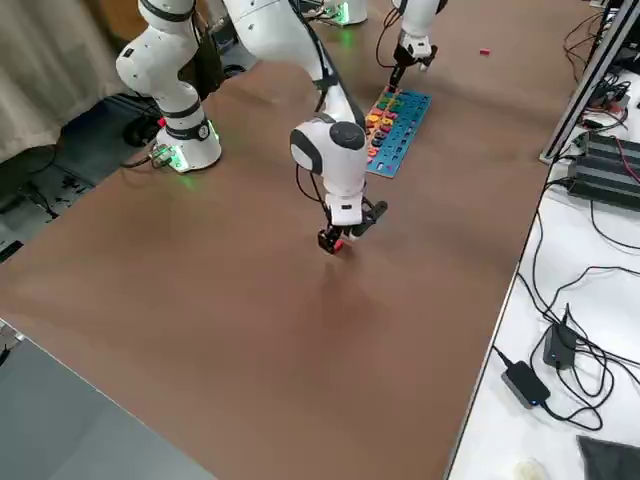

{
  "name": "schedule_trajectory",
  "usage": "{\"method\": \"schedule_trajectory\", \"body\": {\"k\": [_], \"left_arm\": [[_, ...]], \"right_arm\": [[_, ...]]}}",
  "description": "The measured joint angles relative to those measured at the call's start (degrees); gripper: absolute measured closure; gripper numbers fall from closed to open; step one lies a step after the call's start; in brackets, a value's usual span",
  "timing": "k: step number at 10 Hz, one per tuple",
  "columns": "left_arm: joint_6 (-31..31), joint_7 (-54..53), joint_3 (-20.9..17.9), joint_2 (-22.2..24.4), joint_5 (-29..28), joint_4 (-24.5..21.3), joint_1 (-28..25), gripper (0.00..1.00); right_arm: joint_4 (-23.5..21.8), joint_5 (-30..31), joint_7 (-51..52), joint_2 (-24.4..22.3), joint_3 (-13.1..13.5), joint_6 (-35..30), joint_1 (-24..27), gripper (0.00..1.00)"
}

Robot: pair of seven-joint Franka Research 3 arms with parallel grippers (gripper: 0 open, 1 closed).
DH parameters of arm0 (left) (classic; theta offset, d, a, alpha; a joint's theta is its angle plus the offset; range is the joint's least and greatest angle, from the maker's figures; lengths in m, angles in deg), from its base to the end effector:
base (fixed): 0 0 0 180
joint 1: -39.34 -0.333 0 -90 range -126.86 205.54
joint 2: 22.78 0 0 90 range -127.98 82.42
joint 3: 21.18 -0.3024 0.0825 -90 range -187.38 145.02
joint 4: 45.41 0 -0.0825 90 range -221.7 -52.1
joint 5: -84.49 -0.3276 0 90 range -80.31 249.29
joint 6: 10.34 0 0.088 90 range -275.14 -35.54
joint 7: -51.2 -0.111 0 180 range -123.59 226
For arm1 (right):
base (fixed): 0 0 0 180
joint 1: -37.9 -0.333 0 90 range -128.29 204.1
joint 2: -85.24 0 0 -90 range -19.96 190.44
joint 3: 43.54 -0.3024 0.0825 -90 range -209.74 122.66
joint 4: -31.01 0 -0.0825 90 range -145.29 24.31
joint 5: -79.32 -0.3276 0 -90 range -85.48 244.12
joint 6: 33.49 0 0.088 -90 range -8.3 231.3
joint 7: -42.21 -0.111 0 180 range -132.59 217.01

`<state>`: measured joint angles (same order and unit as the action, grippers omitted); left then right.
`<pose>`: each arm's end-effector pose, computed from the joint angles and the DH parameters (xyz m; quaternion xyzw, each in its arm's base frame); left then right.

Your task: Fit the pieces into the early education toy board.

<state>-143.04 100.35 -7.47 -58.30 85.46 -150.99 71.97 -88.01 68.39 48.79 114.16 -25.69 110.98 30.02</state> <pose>0.4103 -0.4177 0.2145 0.9938 0.0474 -0.1001 0.0030 0.5381 -0.0927 0.2204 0.9955 -0.0910 -0.0164 0.0184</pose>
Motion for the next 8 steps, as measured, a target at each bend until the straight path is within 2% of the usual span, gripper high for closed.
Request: {"method": "schedule_trajectory", "body": {"k": [8], "left_arm": [[-0.01,-0.09,-0.03,-0.11,-0.04,0.12,0.00,0.74]], "right_arm": [[-1.40,0.00,0.00,0.00,-0.30,1.86,-0.18,0.33]]}}
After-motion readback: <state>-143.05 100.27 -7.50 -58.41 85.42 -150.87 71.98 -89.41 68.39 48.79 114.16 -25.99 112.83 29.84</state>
